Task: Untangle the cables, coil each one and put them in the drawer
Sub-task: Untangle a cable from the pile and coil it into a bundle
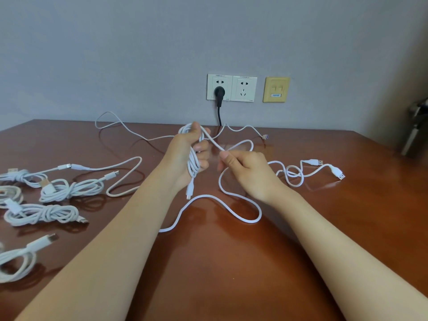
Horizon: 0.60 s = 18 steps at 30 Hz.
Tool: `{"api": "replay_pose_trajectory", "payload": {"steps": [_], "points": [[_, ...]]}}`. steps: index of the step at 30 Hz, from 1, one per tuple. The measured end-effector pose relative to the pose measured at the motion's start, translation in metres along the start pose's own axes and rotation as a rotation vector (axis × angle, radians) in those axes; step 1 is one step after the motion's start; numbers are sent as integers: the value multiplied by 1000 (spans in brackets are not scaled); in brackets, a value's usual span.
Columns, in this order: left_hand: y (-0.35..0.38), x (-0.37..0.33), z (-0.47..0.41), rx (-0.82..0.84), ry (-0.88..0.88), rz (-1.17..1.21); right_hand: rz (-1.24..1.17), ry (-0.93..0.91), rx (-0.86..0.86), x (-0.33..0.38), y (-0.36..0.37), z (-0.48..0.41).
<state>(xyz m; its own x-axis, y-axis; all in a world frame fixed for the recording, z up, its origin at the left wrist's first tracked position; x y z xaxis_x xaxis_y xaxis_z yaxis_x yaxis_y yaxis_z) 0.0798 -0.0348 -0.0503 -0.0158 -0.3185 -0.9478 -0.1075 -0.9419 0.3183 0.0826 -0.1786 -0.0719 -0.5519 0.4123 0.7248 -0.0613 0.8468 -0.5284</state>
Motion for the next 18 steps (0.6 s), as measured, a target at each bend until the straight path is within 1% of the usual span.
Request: {"api": "replay_pose_trajectory", "payload": {"steps": [3, 6, 8, 9, 13, 15, 18], "points": [[-4, -1, -2, -40, -29, -37, 57, -2, 47, 0, 3, 1], [-3, 0, -3, -105, -22, -134, 81, -10, 47, 1, 2, 2], [-2, 0, -2, -149, -23, -131, 79, -11, 40, 1, 2, 2], [-2, 0, -1, -157, -34, -82, 75, -12, 36, 2, 2, 2], [-7, -3, 1, -130, -58, 296, 83, 13, 52, 3, 2, 2], [-10, -2, -1, -129, -27, 350, 83, 26, 70, 3, 3, 3], [-10, -1, -4, -132, -8, 323, 112, 5, 105, 7, 4, 4]]}}
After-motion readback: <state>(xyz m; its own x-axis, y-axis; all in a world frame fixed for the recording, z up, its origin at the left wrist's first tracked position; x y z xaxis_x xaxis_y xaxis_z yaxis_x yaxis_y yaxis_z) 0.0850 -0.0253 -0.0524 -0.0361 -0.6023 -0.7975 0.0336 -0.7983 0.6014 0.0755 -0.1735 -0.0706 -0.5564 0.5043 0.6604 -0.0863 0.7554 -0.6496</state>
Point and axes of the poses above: each hand's wrist, its own z-axis away from the middle knuckle, its own y-axis out of the palm, x = y × z, the point moved 1 cm from there along -z, towards the middle knuckle, and after that the axes turned 12 degrees about -z, right-handed, at the moved point
